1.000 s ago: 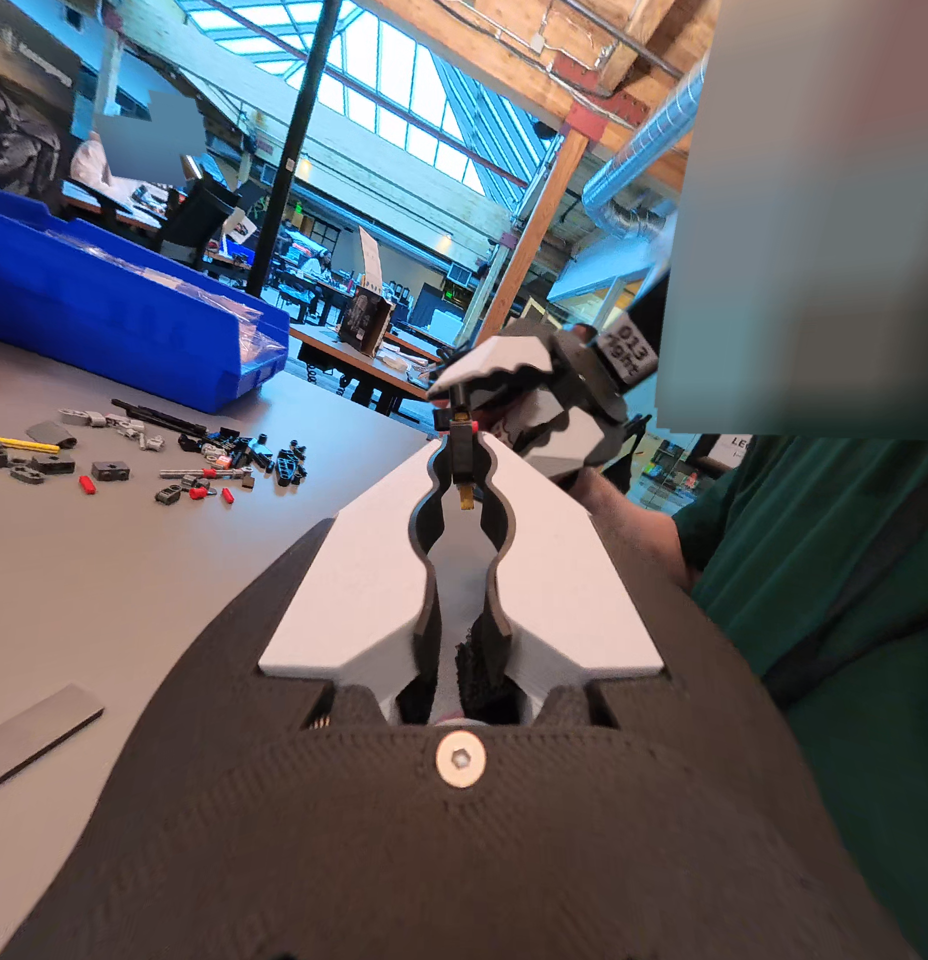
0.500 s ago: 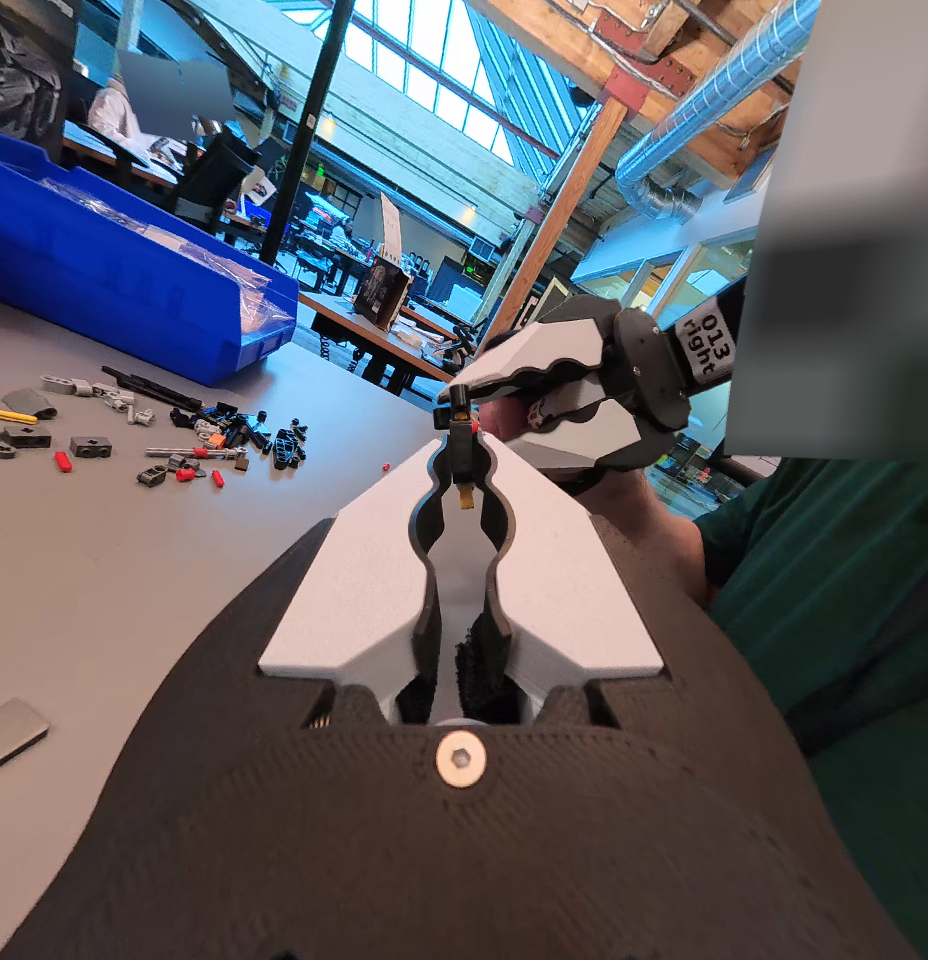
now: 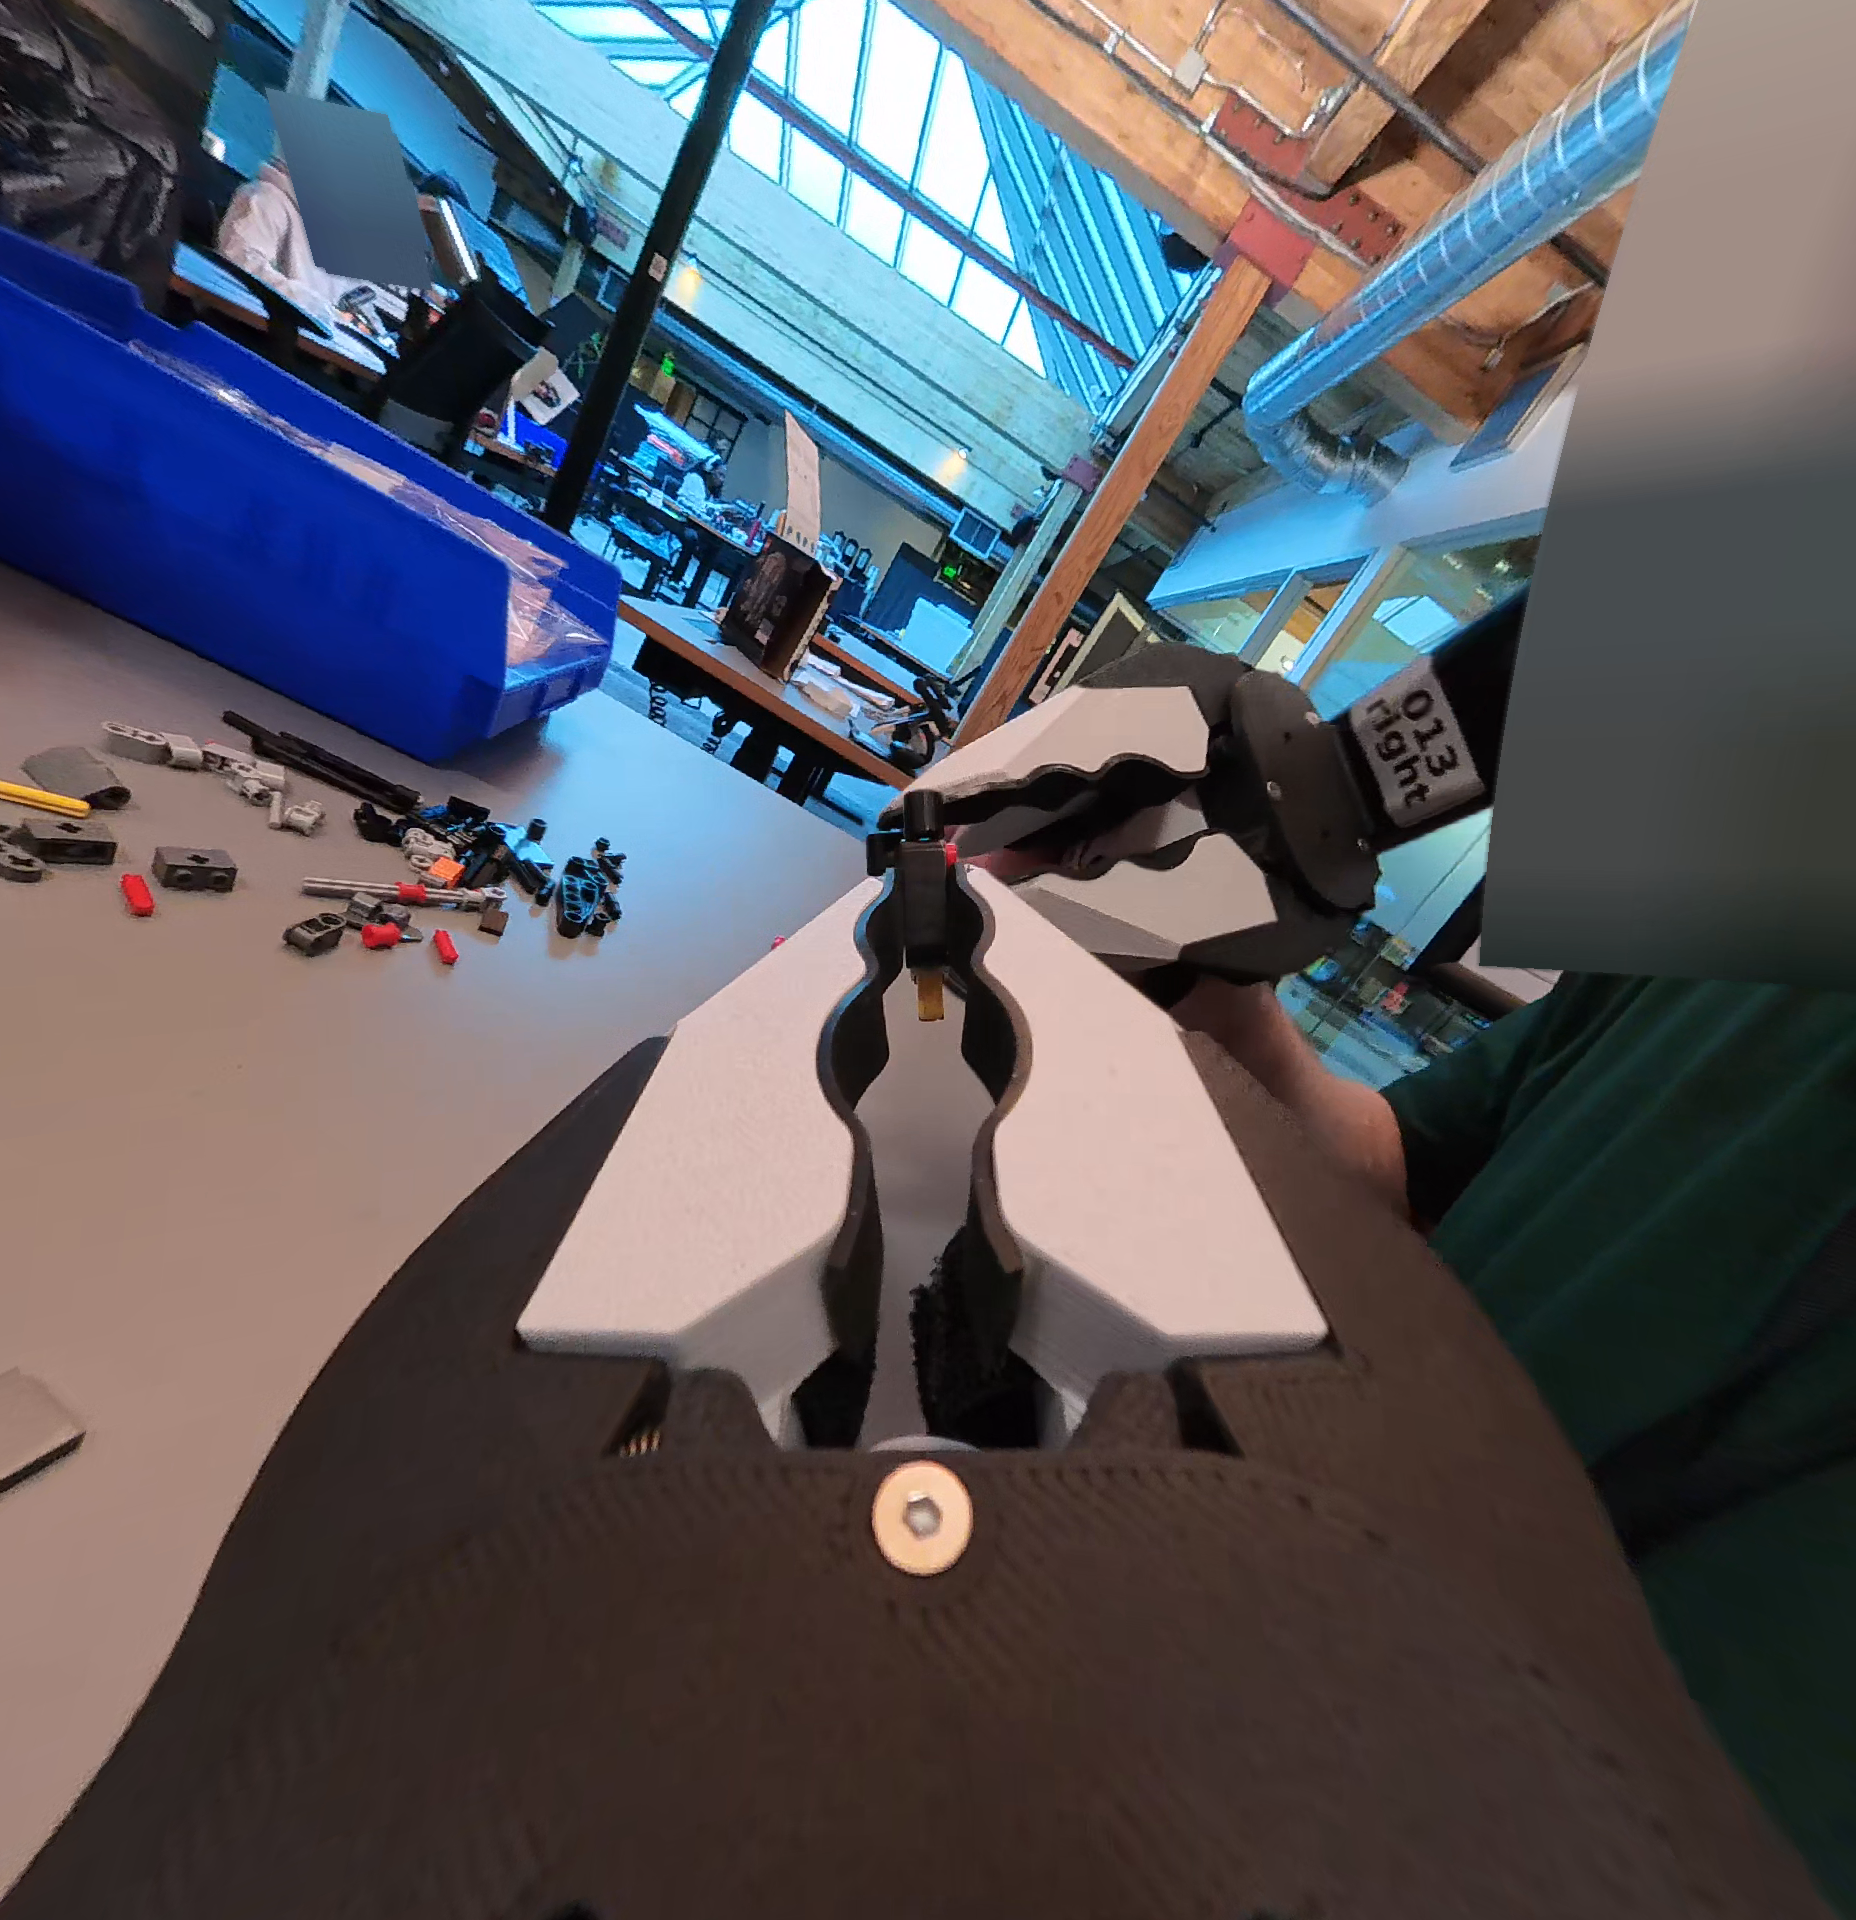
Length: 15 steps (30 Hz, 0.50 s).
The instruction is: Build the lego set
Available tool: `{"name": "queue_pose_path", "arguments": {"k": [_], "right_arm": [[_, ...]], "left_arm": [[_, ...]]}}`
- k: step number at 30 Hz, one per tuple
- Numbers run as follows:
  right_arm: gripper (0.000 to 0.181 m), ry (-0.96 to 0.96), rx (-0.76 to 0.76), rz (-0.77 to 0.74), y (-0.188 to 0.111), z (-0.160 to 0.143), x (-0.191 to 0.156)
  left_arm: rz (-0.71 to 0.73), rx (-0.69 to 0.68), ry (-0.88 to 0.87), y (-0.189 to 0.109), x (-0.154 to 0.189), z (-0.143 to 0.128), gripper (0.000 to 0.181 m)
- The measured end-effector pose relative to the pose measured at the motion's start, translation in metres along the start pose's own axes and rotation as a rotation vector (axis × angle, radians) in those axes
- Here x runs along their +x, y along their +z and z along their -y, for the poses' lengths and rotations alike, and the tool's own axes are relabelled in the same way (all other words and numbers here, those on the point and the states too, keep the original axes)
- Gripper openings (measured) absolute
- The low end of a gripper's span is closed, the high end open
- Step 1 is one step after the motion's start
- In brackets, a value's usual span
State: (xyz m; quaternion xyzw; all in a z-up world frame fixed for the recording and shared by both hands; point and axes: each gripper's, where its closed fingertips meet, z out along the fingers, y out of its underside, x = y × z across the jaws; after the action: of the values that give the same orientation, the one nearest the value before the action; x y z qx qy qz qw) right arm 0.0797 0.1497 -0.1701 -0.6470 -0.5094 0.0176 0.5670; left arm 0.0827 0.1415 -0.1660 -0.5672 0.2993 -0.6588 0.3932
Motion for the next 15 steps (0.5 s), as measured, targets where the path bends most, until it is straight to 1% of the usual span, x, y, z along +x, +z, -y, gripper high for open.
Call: {"name": "queue_pose_path", "arguments": {"k": [3, 4, 5, 6, 8, 10, 12, 13, 15], "right_arm": [[0.015, 0.074, 0.046, 0.022, 0.000, 0.004, 0.003], [0.019, 0.094, 0.081, 0.017, -0.004, 0.008, 0.006], [0.028, 0.121, 0.098, 0.008, -0.007, 0.008, 0.010], [0.031, 0.133, 0.093, 0.006, -0.010, 0.006, 0.013], [0.027, 0.123, 0.096, 0.014, -0.015, 0.004, 0.013], [0.035, 0.098, 0.092, 0.004, -0.017, 0.005, 0.010], [0.038, 0.047, 0.082, -0.029, -0.017, 0.009, 0.009], [0.038, 0.017, 0.081, -0.034, -0.017, 0.011, 0.007], [0.030, -0.009, 0.076, -0.026, -0.016, 0.015, 0.002]], "left_arm": [[-0.015, 0.033, -0.030, 0.000, 0.000, 0.004, 0.006], [-0.027, 0.050, -0.044, -0.001, 0.001, 0.007, 0.006], [-0.033, 0.061, -0.049, -0.002, 0.001, 0.009, 0.006], [-0.042, 0.065, -0.044, -0.003, 0.001, 0.011, 0.006], [-0.054, 0.067, -0.035, -0.005, 0.003, 0.012, 0.006], [-0.073, 0.054, -0.028, -0.003, 0.008, 0.010, 0.006], [-0.081, 0.052, -0.023, 0.000, 0.011, 0.009, 0.006], [-0.091, 0.050, -0.023, 0.001, 0.014, 0.009, 0.005], [-0.091, 0.069, -0.032, 0.001, 0.015, 0.012, 0.006]]}}
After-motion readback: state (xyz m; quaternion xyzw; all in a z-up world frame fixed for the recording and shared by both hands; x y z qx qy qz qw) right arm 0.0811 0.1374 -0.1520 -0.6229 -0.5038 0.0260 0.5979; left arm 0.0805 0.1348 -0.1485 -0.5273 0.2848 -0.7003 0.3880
